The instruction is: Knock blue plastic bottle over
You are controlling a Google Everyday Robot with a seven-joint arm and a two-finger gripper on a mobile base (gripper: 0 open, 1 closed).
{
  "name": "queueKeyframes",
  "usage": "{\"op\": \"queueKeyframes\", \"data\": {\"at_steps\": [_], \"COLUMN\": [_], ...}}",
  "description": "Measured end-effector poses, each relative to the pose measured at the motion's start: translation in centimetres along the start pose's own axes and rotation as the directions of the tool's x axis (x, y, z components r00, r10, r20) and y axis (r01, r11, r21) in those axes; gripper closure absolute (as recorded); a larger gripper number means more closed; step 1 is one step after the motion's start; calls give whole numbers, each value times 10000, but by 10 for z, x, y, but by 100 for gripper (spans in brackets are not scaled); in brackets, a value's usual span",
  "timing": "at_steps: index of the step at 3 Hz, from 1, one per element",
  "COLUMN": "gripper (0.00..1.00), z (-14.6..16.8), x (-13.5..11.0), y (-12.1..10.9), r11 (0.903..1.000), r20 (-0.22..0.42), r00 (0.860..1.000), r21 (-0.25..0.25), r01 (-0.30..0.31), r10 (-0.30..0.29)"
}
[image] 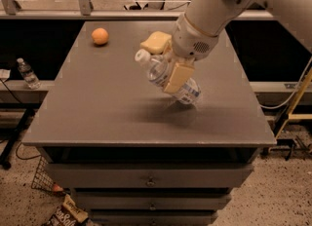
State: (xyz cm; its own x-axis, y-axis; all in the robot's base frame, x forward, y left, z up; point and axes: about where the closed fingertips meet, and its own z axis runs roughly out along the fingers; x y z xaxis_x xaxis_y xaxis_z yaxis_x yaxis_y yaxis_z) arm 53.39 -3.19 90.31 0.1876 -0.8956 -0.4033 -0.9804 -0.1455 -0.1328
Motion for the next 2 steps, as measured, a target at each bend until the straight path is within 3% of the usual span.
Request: {"op": "queueKeyframes", "data": {"at_steps": [1, 2], "gripper": [100, 100], "z": [29, 49], "x": [11, 19], "y": [4, 9], "r11": [9982, 9941], "r20": [-1815, -2822], "r00": [9831, 9587], "r21": [-593, -1087], "r01": [115, 54], "r10": [-221, -360]}}
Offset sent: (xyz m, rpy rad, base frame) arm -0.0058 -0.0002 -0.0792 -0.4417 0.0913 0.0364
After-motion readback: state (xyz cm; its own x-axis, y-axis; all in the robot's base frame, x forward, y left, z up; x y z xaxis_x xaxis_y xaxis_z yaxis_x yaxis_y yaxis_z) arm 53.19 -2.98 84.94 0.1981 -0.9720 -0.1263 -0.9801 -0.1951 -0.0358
